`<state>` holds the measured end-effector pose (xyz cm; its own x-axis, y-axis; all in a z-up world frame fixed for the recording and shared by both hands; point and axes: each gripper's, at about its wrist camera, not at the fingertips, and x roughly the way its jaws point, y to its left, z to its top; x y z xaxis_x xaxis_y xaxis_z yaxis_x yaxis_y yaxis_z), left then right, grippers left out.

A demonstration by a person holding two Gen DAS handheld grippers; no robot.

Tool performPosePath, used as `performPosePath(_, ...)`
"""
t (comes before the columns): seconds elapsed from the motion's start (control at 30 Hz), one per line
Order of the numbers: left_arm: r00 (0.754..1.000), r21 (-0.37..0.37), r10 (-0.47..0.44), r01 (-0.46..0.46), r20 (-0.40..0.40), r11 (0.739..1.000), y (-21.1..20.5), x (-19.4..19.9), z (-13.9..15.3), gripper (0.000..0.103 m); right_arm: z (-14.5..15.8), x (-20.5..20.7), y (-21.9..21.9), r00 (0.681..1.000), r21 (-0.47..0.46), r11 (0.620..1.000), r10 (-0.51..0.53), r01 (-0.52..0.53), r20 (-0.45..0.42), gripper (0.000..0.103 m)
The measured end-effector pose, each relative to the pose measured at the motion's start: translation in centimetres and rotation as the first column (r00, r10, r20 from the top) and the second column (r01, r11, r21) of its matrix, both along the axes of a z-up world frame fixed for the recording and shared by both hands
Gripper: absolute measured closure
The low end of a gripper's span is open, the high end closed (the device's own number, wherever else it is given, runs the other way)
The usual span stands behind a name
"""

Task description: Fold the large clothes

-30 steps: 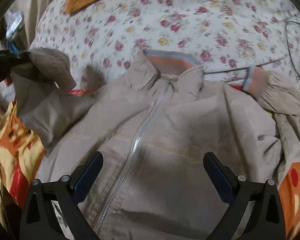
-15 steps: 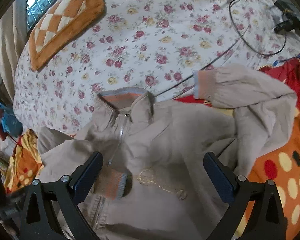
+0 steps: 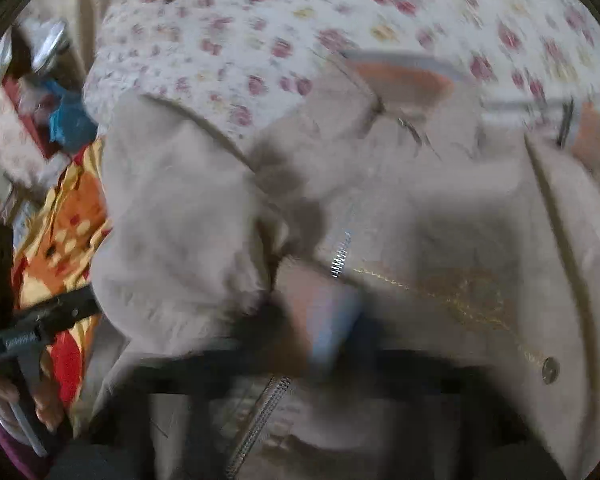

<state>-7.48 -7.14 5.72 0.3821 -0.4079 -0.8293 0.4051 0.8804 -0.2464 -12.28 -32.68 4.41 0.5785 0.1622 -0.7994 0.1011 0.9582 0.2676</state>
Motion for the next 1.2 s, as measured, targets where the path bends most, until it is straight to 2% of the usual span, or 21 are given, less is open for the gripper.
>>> performPosePath(0.07,1.000,0.000,-0.002,0.002,0.002,1.000,0.3,-0.1,0.0,0.031,1.7,-1.0,-0.3,0.999,0.006,1.000,0.023,-0.023,0.043,0.099)
performPosePath(0.13,1.000,-0.008,-0.009,0.009,-0.013,1.000,0.2,0.2,-0.2,0.030,3.9,-2.0,-1.1,0.996,-0.033,0.999,0.004,-0.001,0.091,0.100)
performPosePath(0.23,1.000,0.007,0.005,-0.005,-0.003,1.000,0.3,0.4,-0.2,0.029,6.2,-3.0,-2.9,0.986,-0.108,0.990,-0.075,0.091,0.152,0.100)
performPosePath(0.3,1.000,0.019,0.011,-0.011,0.011,1.000,0.5,0.3,-0.1,0.029,7.7,-3.6,-4.5,0.969,-0.222,0.955,-0.152,0.195,0.196,0.100)
performPosePath(0.33,1.000,0.009,0.016,-0.016,0.006,1.000,0.5,0.5,-0.2,0.029,8.1,-3.8,-5.5,0.962,-0.237,0.944,-0.183,0.230,0.204,0.100)
performPosePath(0.4,1.000,0.010,0.031,-0.031,-0.006,0.999,0.4,0.8,-0.6,0.029,7.7,-3.7,-7.7,0.951,-0.232,0.928,-0.251,0.290,0.182,0.100)
performPosePath(0.5,0.998,0.120,0.053,-0.057,0.038,0.991,-0.6,1.3,-1.3,0.029,5.0,-3.3,-10.5,0.932,-0.311,0.879,-0.353,0.362,0.087,0.099)
performPosePath(0.57,0.995,0.162,0.084,-0.093,0.060,0.982,-0.8,1.9,-1.8,0.029,2.6,-3.3,-12.5,0.902,-0.302,0.865,-0.430,0.400,-0.039,0.084)
performPosePath(0.63,0.992,0.154,0.117,-0.123,0.044,0.980,-0.4,2.5,-2.3,0.029,2.8,-4.3,-13.2,0.886,-0.249,0.861,-0.463,0.443,-0.028,0.069)
performPosePath(0.67,0.990,0.142,0.140,-0.142,0.026,0.980,-0.1,2.9,-2.6,0.029,3.4,-4.5,-13.0,0.890,-0.222,0.869,-0.455,0.442,-0.011,0.061)
performPosePath(0.7,0.988,0.137,0.156,-0.157,0.016,0.978,0.1,3.1,-2.8,0.029,4.1,-4.6,-12.4,0.903,-0.200,0.884,-0.430,0.423,0.007,0.058)
performPosePath(0.77,0.981,0.127,0.194,-0.192,-0.002,0.973,0.7,3.4,-3.3,0.029,5.9,-3.8,-10.0,0.941,-0.169,0.926,-0.335,0.338,0.047,0.046)
performPosePath(0.83,0.977,0.105,0.211,-0.208,-0.016,0.972,1.2,3.3,-3.3,0.029,6.7,-2.6,-7.2,0.975,-0.119,0.968,-0.214,0.220,0.058,0.043)
performPosePath(0.87,0.977,0.098,0.213,-0.211,-0.016,0.973,1.3,3.3,-3.2,0.029,6.8,-1.6,-5.3,0.991,-0.083,0.988,-0.123,0.127,0.050,0.043)
performPosePath(0.93,0.977,0.098,0.213,-0.211,-0.009,0.973,1.2,3.2,-3.1,0.029,6.4,0.2,-2.8,0.999,-0.062,0.998,-0.022,0.025,0.043,0.045)
performPosePath(0.97,0.977,0.102,0.212,-0.210,-0.009,0.972,1.2,3.1,-3.1,0.029,5.6,1.3,-1.7,0.999,-0.080,0.997,0.005,-0.002,0.033,0.046)
performPosePath(1.07,0.979,0.106,0.204,-0.203,0.001,0.974,1.0,3.1,-3.2,0.029,1.8,4.7,-0.9,0.998,-0.211,0.978,-0.012,-0.003,-0.067,0.048)
performPosePath(1.1,0.980,0.105,0.199,-0.198,0.002,0.975,1.0,3.0,-3.2,0.029,0.2,5.7,-1.6,0.992,-0.282,0.959,-0.068,0.035,-0.110,0.049)
performPosePath(1.13,0.980,0.101,0.198,-0.197,0.001,0.975,1.2,3.0,-3.1,0.029,-1.3,6.3,-3.0,0.974,-0.377,0.921,-0.169,0.102,-0.149,0.055)
performPosePath(1.17,0.980,0.094,0.199,-0.198,0.000,0.976,1.4,2.9,-3.0,0.029,-1.9,6.2,-4.4,0.956,-0.424,0.893,-0.241,0.152,-0.165,0.062)
performPosePath(1.2,0.980,0.087,0.200,-0.199,0.000,0.976,1.6,2.8,-2.9,0.029,-1.8,5.6,-5.8,0.945,-0.414,0.889,-0.284,0.195,-0.164,0.063)
